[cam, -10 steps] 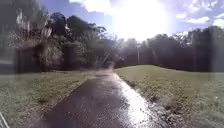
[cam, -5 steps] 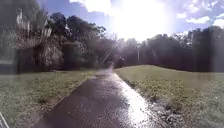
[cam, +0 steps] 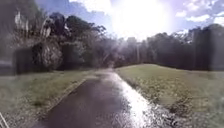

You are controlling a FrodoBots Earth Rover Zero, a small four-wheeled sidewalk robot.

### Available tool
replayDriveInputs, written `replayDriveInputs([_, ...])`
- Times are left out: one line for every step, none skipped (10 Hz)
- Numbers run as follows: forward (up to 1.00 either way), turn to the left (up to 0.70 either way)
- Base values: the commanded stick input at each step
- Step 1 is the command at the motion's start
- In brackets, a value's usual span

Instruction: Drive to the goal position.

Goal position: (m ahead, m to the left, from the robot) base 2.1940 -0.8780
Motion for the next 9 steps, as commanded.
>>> replayDriveInputs([0.70, 0.00])
replayDriveInputs([0.61, 0.00])
replayDriveInputs([0.37, 0.00])
replayDriveInputs([0.12, 0.00])
replayDriveInputs([0.00, 0.00])
replayDriveInputs([0.00, 0.00])
replayDriveInputs([0.00, 0.41])
replayDriveInputs([0.00, 0.61])
replayDriveInputs([0.00, 0.38])
